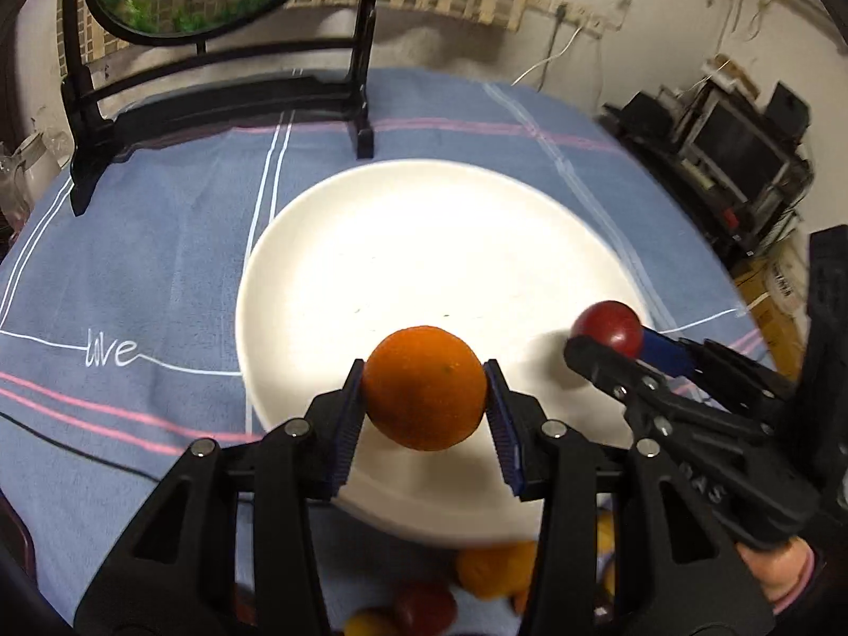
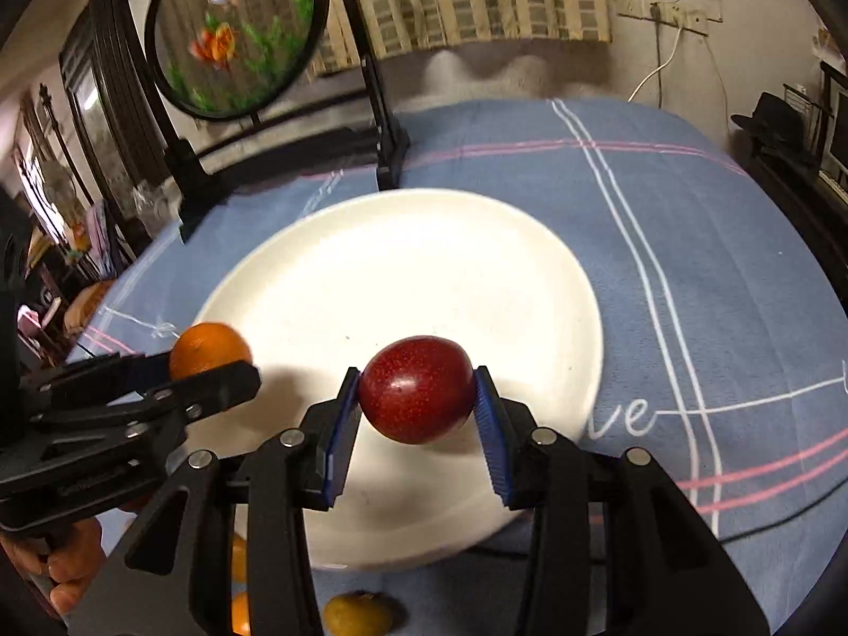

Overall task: Organize fruits
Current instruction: 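Carry both fruits over the white plate and open both tools to release, then grasp the dark plum with the right tool while the left tool grasps the beige round fruit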

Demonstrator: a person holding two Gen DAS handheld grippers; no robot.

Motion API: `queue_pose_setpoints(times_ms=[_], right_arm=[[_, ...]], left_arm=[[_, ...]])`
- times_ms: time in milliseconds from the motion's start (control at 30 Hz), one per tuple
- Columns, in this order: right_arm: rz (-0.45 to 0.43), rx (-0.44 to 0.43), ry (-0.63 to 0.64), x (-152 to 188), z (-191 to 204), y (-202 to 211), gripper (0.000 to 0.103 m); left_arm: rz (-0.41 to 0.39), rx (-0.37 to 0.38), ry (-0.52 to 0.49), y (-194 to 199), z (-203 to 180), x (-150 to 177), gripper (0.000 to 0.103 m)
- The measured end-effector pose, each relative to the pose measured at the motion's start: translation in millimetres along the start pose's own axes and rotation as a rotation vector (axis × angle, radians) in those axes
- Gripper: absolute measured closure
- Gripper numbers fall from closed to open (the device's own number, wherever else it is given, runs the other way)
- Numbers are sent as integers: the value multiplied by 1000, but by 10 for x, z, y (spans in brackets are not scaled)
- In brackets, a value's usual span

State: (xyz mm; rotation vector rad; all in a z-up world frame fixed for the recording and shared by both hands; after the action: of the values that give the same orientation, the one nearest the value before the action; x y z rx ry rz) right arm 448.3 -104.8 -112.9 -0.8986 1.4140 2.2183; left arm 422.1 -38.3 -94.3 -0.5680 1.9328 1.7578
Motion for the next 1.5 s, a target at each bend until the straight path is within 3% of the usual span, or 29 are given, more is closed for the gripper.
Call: queue_pose_setpoints(times_ms=[100,167,233,300,467,667,733,900,967,1000,1067,1200,1267,1500], right_arm=[[42,11,24,56,-7,-109,60],[60,20,27,110,7,-90,53],[37,37,17,83,-13,12,44],[-32,44,16,19,4,256,38],[-136,-2,59,208,251,794,37],[-62,-160,92,1178,758,1144,36],[-46,-156,104,1377,882,1216,36],[1,-98,263,1784,1261,1299,36],[16,-81,290,1867,1302,1249,36],[25,-66,306,1892,1316,1222,36],[36,-61,338,1921,1360,1192,36],[64,-68,356,1977,1381,1137,36],[72,-81,340,1972,1362,1124,37],[95,-96,337,2023,1405,1113,48]], left_arm=[[33,-22,4,-139,44,54,56],[31,-42,23,-127,79,61,47],[-9,-66,41,23,151,42,18],[-72,-27,82,280,207,26,8],[-158,36,128,949,413,275,3],[-179,-35,122,1341,823,1027,2],[-155,-54,142,1355,941,1277,2],[-105,-19,158,1326,1019,1732,2],[-86,-74,141,1246,1049,1863,2],[-72,-87,137,1226,1052,1880,2],[-118,-62,111,1288,988,1842,2],[-82,-89,93,1215,973,1871,2],[-88,-66,97,1225,970,1870,2],[-78,-58,100,1212,978,1878,2]])
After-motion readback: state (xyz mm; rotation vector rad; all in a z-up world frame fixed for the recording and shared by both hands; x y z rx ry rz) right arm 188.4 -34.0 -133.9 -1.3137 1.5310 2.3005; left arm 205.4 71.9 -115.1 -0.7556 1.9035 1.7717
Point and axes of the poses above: each gripper's, at about its wrist camera, not at the fingertips, and y roughly against the way its jaws point, z to its left, x to its underside, the point moved 10 cm from there along -y, roughly the way its jaws point, and after that the axes turned 6 degrees about -x, right-handed, at the moved point
